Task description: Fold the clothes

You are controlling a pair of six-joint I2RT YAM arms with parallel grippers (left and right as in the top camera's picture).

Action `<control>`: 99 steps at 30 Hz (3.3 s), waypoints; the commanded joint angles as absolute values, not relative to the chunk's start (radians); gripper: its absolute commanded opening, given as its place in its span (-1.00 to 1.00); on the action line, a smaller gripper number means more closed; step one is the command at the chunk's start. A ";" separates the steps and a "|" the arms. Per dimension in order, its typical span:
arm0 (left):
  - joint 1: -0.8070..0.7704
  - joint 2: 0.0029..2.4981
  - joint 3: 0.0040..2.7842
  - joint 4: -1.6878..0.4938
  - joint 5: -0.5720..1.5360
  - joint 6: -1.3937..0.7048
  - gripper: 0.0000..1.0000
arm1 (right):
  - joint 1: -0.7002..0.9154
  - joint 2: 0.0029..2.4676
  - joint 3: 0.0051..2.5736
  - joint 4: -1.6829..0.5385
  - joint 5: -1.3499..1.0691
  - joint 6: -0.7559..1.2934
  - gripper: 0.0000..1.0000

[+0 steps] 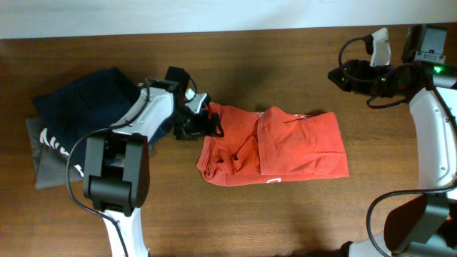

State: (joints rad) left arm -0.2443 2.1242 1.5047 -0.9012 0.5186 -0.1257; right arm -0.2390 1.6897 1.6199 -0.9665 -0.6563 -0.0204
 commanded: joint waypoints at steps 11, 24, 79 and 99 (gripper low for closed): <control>-0.393 2.116 1.434 -0.796 0.553 -0.291 0.68 | -0.242 1.691 1.627 -0.989 -0.651 -0.049 0.11; -0.348 2.094 1.507 -0.925 0.379 -0.226 -0.99 | -0.242 1.691 1.627 -1.011 -0.651 -0.048 0.10; -0.269 2.212 2.537 -1.607 -0.002 -0.014 0.68 | 0.187 1.740 1.626 -1.010 -0.432 0.010 0.21; -0.015 2.212 2.539 -1.663 0.038 -0.006 0.69 | 0.627 2.056 1.626 -0.739 0.095 0.238 0.23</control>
